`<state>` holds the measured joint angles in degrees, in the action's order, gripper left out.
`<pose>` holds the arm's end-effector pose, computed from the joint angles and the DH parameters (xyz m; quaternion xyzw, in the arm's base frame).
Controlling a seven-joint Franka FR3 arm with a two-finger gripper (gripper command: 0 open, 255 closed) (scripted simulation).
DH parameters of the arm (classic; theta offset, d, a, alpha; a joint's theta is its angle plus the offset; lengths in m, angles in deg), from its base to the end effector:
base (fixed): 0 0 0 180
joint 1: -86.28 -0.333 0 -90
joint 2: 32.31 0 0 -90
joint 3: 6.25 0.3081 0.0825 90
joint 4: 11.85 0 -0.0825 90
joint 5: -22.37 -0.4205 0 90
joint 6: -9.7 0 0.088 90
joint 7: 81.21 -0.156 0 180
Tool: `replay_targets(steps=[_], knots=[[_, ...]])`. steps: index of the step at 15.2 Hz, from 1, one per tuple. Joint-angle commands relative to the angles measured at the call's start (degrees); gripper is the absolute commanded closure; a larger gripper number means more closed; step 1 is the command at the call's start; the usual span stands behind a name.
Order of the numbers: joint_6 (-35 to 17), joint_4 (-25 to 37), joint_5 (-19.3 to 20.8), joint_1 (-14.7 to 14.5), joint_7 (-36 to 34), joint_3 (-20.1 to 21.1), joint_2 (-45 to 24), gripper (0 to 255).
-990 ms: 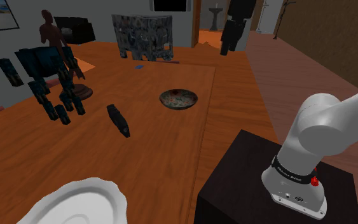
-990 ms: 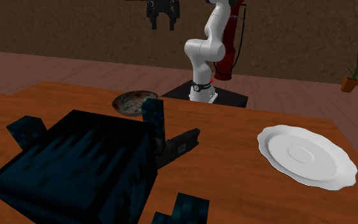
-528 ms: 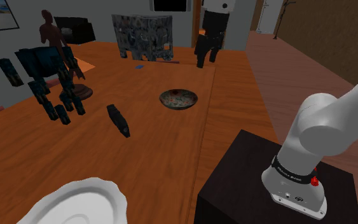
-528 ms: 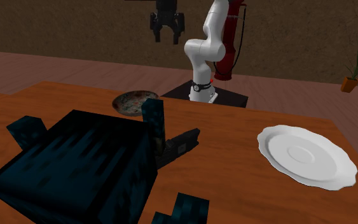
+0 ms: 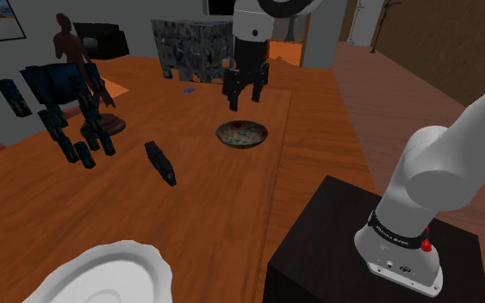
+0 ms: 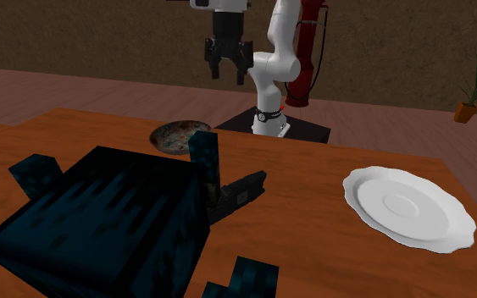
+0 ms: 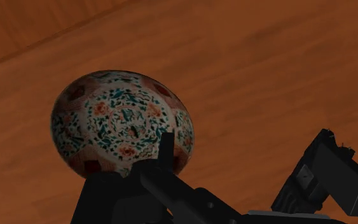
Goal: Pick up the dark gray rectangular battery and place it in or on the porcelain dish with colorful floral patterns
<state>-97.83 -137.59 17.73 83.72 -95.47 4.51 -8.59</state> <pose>0.4677 0.1254 0.4906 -0.9987 0.0247 -0.0436 0.0119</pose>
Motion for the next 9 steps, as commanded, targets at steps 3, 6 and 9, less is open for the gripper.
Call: replay_targets(steps=[3,6,9], knots=[[-3.3,4.0,0.9,-0.2,-6.0,3.4,-7.8,0],[-5.1,8.0,2.4,-0.4,-10.5,5.5,-14.1,0],[-6.4,12.6,4.6,-1.0,-15.2,7.3,-20.8,0]])
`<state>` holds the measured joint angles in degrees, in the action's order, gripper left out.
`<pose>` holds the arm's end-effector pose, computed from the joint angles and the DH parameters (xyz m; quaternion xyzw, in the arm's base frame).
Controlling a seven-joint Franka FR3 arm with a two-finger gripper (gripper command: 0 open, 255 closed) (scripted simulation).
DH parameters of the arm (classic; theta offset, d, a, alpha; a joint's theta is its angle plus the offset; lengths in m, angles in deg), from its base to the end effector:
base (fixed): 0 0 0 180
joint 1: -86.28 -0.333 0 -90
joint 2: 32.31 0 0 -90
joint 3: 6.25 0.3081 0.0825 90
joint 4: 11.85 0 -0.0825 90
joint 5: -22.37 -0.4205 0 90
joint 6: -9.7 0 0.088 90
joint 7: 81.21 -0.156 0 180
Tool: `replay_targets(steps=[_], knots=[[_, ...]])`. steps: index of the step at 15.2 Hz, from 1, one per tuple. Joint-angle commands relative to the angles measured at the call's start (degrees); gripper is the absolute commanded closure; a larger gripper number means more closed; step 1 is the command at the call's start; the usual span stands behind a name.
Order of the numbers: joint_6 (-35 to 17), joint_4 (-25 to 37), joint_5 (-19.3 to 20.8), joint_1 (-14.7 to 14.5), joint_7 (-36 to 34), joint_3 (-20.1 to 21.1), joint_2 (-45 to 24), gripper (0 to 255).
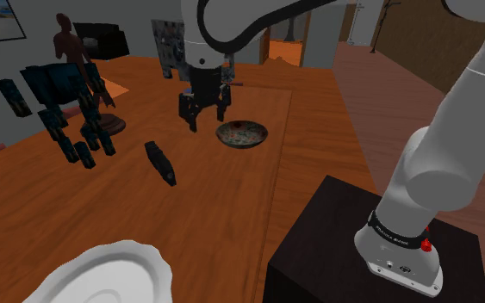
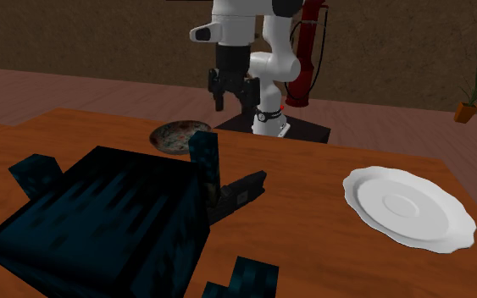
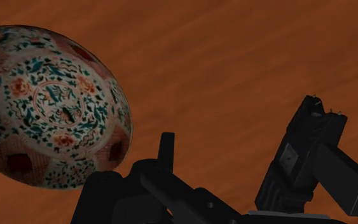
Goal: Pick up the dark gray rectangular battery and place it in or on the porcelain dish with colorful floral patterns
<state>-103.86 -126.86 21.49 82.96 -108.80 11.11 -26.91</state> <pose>0.5375 0.2069 0.4320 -0.9974 0.0632 -0.0324 0.0069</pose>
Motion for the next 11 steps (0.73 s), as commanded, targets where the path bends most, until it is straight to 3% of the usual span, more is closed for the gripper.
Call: replay_targets(steps=[1,11], knots=[[-0.6,3.7,1.6,-0.5,-3.4,1.1,-4.8,0],[1.3,26.8,10.2,-6.5,-16.5,1.7,-29.2,0]])
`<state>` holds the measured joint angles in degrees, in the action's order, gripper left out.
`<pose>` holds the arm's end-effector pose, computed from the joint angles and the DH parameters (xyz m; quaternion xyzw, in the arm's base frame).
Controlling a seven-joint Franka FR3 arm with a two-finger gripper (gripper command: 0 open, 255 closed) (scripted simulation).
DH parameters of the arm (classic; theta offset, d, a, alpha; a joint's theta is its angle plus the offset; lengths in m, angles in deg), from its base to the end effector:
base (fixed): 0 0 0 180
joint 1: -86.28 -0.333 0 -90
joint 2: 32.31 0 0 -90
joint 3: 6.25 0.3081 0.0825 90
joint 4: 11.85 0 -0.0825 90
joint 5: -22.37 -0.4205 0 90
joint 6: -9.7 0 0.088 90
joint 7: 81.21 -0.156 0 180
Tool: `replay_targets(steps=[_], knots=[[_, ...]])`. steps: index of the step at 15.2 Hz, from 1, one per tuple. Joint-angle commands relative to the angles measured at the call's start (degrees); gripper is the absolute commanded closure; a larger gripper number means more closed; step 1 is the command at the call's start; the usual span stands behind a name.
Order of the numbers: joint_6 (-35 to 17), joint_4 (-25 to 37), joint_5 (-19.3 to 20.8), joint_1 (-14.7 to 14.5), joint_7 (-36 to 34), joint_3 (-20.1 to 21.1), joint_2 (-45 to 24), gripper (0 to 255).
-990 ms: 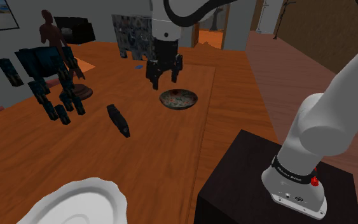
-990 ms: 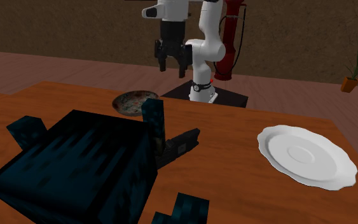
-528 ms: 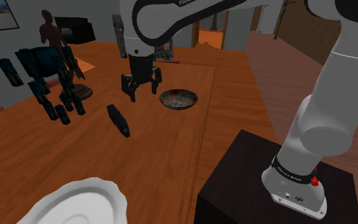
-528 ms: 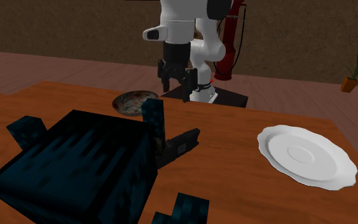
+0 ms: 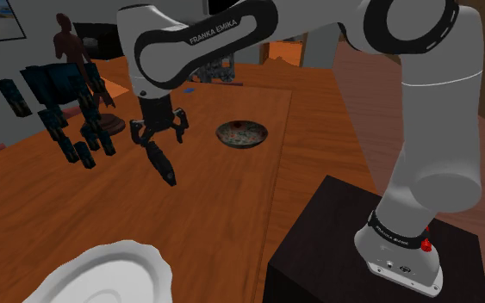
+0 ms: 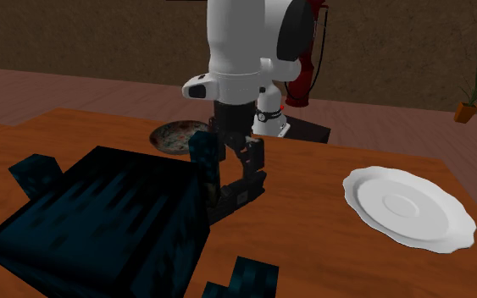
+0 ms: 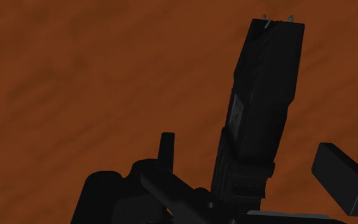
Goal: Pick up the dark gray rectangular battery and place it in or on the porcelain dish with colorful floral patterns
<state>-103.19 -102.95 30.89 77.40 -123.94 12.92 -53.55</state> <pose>0.6321 0.2973 0.3637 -0.9936 0.1114 -0.0183 0.0014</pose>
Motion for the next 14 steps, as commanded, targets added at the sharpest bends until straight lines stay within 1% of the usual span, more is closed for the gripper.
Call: replay_targets(steps=[1,8,14], knots=[[1.3,6.0,1.5,-1.8,-2.2,-0.4,-5.2,0],[-3.3,3.0,2.1,-1.8,-2.7,-0.8,-6.9,0],[-3.6,2.8,2.2,-1.9,-2.7,-0.8,-7.0,0]])
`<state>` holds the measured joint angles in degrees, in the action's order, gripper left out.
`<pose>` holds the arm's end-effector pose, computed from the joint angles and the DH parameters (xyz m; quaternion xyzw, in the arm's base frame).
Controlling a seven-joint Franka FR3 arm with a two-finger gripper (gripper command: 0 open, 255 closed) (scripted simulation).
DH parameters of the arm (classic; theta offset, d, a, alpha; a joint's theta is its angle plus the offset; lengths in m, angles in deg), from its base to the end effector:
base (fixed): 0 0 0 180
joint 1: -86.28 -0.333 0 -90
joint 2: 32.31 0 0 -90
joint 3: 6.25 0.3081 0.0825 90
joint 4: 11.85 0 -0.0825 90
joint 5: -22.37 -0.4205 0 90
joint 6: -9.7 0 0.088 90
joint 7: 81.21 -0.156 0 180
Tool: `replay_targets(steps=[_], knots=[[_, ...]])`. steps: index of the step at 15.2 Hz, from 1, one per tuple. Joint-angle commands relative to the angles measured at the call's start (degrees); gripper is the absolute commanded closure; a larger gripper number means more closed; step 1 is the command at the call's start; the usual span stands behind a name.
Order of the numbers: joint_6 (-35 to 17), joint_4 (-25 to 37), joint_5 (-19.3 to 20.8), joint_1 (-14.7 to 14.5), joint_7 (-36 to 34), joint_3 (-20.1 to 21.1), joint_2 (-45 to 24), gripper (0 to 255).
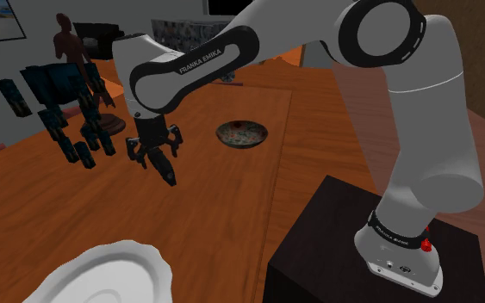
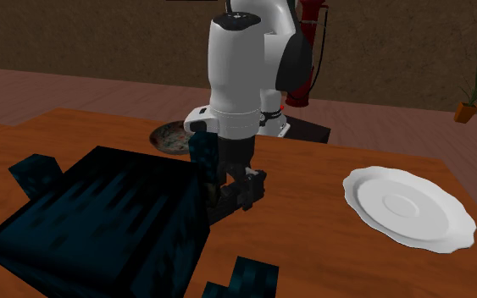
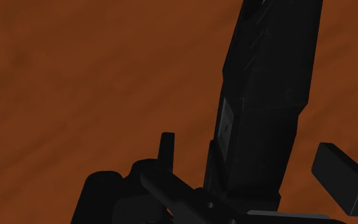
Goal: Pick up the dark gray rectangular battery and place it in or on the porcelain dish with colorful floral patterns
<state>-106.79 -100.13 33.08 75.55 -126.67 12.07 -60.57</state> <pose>0.6493 0.3135 0.3096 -0.9925 0.1210 -0.0162 0.0002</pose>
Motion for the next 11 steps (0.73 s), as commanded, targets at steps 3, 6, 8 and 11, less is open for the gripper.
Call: replay_targets(steps=[3,6,8,11], knots=[[0.0,0.0,0.0,0.0,0.0,0.0,0.0,0],[0.0,0.0,0.0,0.0,0.0,0.0,0.0,255],[0.0,0.0,0.0,0.0,0.0,0.0,0.0,255],[0.0,0.0,0.0,0.0,0.0,0.0,0.0,255]])
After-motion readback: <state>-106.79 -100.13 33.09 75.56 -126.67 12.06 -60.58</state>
